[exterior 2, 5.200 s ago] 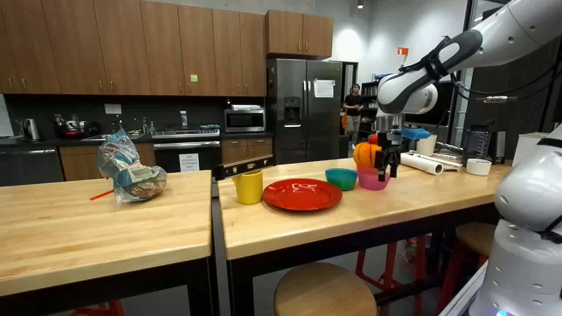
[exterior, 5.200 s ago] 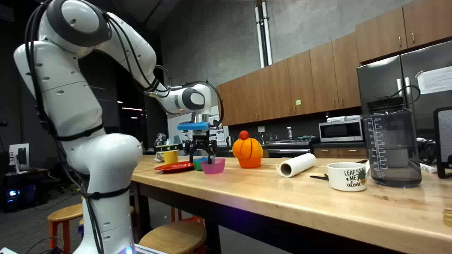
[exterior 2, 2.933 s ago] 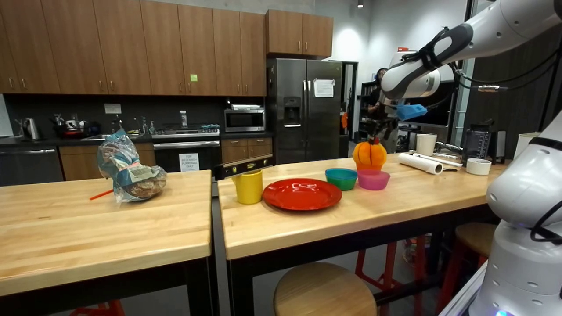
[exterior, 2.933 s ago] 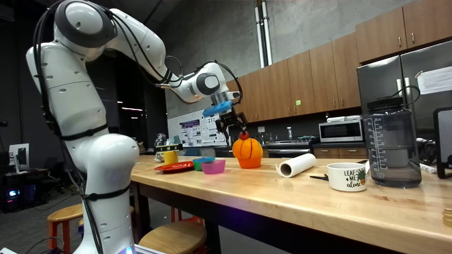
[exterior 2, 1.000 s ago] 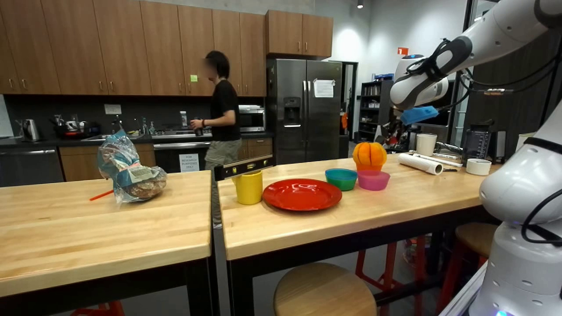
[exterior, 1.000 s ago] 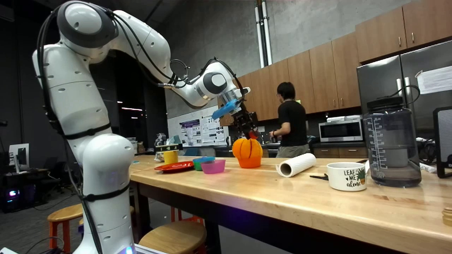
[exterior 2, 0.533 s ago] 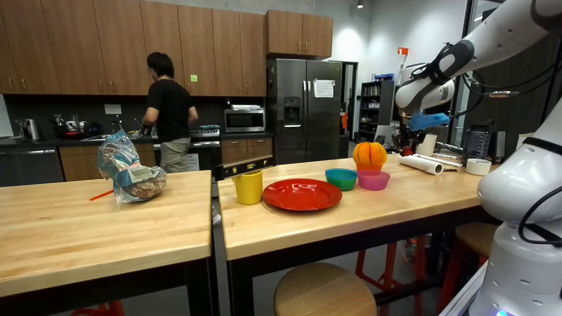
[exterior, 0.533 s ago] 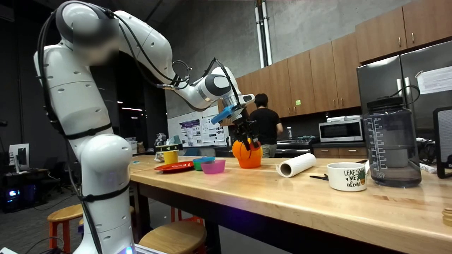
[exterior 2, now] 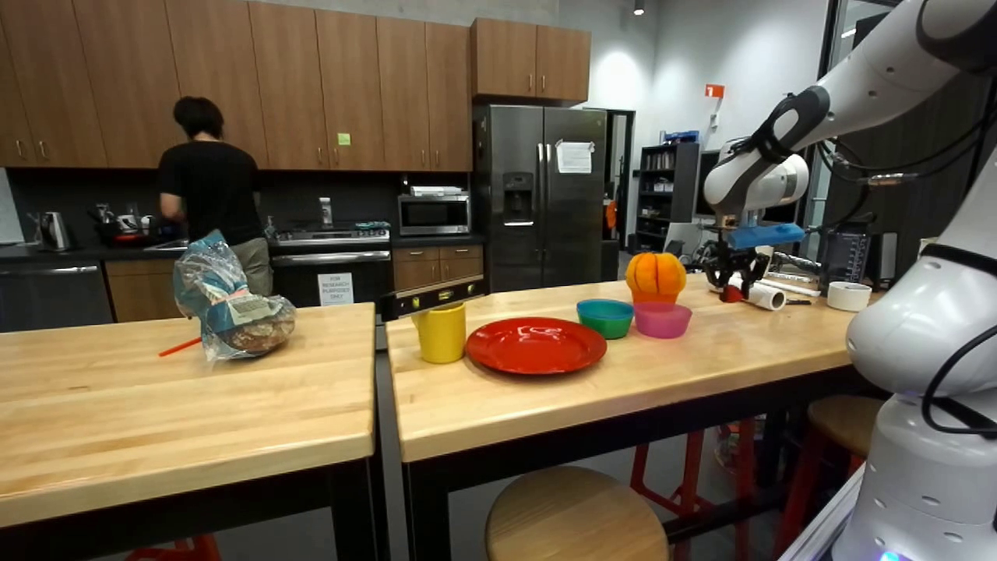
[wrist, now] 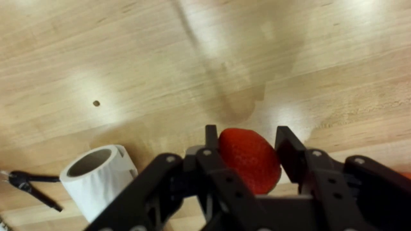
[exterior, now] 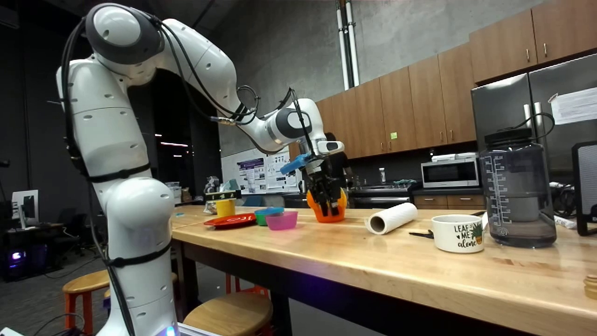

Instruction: Put the strawberry plush toy and pumpkin plush toy on the kitchen cabinet.

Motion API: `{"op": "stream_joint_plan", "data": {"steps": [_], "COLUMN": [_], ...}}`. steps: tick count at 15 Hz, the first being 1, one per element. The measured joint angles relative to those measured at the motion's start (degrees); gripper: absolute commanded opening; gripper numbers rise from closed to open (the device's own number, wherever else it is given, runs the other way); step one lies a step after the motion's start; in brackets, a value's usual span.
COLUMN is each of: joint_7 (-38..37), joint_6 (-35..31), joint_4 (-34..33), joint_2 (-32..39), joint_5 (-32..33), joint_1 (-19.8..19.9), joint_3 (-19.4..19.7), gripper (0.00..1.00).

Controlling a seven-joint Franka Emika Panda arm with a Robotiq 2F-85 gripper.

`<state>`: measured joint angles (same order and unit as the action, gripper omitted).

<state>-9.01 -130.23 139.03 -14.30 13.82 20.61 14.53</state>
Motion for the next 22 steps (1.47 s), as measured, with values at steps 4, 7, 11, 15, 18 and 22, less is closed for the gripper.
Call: {"op": "stream_joint_plan", "data": {"steps": [4,7,11,15,18,22], "joint_7": [-0.24,-0.61,-0.81,-1.34,-1.63,0.35], "joint_6": [0.07,0.07,0.04,-0.08,-0.67,-1.39], "joint_4": [0.10,0.04,-0.12,-0.89,-1.79,-2.86], "joint_2": [2.43,3.57,3.85,3.64,2.78,0.30], "joint_5": [-0.95,-1.05,-1.08,-1.05,-1.06,-3.45], "joint_1": [-0.05,-0.26,-0.55,-0.71,-1.23,-2.68], "joint_3": [0.10,0.09,0.03,-0.21,-0.64,-0.75], "gripper": [0.37,0.54,0.91,1.00,1.00,1.00]}}
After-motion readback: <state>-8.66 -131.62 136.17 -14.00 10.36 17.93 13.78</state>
